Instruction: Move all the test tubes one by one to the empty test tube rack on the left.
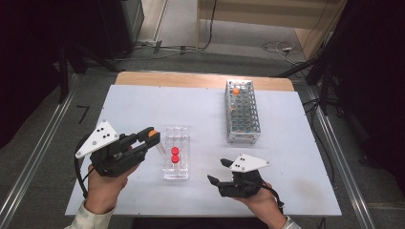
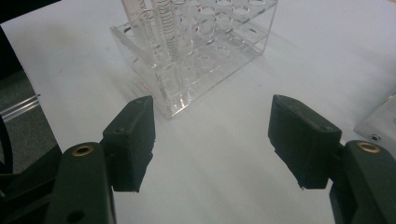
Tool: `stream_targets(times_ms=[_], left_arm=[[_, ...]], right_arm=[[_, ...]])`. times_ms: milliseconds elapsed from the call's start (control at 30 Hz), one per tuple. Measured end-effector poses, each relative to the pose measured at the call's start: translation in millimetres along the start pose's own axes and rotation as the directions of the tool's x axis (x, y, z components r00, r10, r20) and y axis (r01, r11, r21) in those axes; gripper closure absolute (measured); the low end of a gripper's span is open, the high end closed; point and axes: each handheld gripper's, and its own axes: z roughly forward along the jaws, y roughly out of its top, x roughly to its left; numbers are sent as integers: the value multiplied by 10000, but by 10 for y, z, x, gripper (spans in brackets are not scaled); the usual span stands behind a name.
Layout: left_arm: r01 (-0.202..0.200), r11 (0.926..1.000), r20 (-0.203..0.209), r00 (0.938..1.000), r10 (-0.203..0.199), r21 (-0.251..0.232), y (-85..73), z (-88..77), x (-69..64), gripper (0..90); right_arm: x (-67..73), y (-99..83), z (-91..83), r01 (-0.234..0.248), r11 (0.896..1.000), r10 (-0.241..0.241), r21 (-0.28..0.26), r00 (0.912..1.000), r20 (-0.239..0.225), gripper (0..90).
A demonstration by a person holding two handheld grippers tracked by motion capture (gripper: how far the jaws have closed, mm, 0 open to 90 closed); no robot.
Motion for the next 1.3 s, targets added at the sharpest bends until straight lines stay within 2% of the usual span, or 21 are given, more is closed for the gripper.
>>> stream_targets(times_ms=[267,500,633,1100,1300], left_arm=[[41,9997,-216,9998,-36,234,-124,86,62,703],[19,9998,-159,9999,-16,195,-255,204,91,703],[-15,9990,-174,9998,23,442,-326,271,96,703],[-259,9981,-263,9993,274,564,-423,377,57,702],[-422,9959,-382,9982,454,795,-481,420,58,702]], right_arm=[[-3,-3,-3,-93,10000,93,-9,10000,24,305],[-2,-5,1,-104,9999,104,21,9999,11,305],[-2,-7,2,-87,10000,87,20,10000,17,305],[0,-8,5,-77,10000,77,20,10000,1,305],[2,-11,12,-37,10000,37,32,10000,-2,305]])
